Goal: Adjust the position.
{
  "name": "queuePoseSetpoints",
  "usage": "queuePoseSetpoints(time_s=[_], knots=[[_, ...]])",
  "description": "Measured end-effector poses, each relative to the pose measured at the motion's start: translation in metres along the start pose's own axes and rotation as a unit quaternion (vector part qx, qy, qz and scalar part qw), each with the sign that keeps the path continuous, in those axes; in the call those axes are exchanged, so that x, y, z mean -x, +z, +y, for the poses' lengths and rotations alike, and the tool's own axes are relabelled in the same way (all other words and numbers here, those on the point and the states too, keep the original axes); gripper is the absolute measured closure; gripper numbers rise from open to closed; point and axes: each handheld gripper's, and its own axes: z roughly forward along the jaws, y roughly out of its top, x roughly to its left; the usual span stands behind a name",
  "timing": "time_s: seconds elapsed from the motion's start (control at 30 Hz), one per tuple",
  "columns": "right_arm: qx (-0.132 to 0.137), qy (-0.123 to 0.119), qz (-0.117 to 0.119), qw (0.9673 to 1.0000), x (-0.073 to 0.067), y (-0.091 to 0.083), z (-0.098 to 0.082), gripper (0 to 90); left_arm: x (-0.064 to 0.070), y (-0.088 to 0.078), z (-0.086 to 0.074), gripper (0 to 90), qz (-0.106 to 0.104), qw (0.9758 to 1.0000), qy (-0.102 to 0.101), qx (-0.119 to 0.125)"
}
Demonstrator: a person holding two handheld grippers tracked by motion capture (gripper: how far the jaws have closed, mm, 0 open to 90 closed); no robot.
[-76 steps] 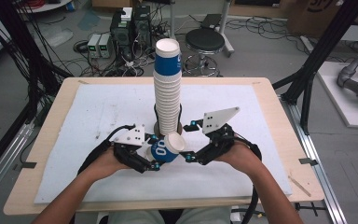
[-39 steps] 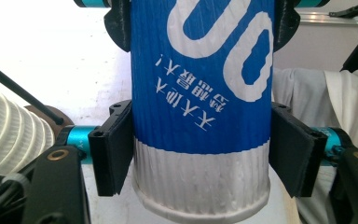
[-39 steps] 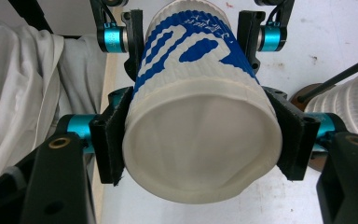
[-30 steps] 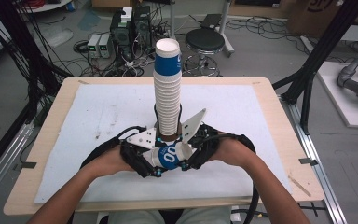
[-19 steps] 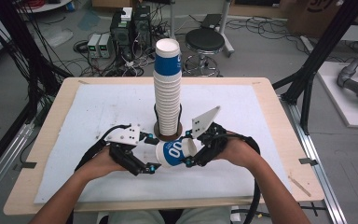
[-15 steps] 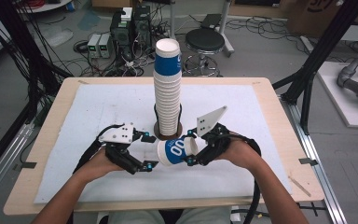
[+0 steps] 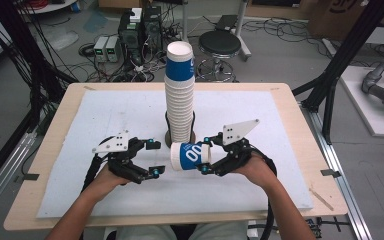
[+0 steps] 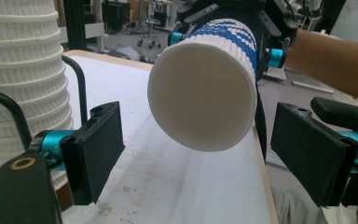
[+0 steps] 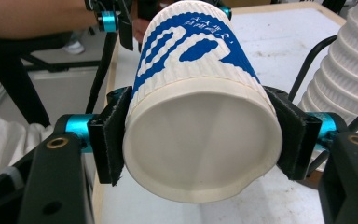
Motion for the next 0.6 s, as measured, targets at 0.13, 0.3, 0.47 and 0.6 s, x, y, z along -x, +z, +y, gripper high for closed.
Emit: queuePoseSetpoints(time_s=[0.13, 0.3, 0.47, 0.6], knots=[[0.028, 0.01, -0.002, 0.9996, 0.0, -0.002, -0.004, 31.2, 0.0, 0.002, -0.002, 16.6, -0.003, 1.0, -0.005, 0.008], [0.069, 0.022, -0.001, 0.9973, 0.001, -0.004, -0.011, 31.2, 0.001, 0.005, -0.002, 16.5, -0.008, 0.9996, -0.006, 0.025], [0.107, 0.031, 0.01, 0.9937, 0.0, -0.004, -0.017, 31.2, 0.002, 0.01, -0.003, 15.6, -0.017, 0.999, -0.013, 0.038], [0.135, 0.038, 0.02, 0.9899, 0.0, -0.003, -0.02, 31.2, 0.002, 0.013, -0.002, 15.3, -0.027, 0.9984, -0.016, 0.046]])
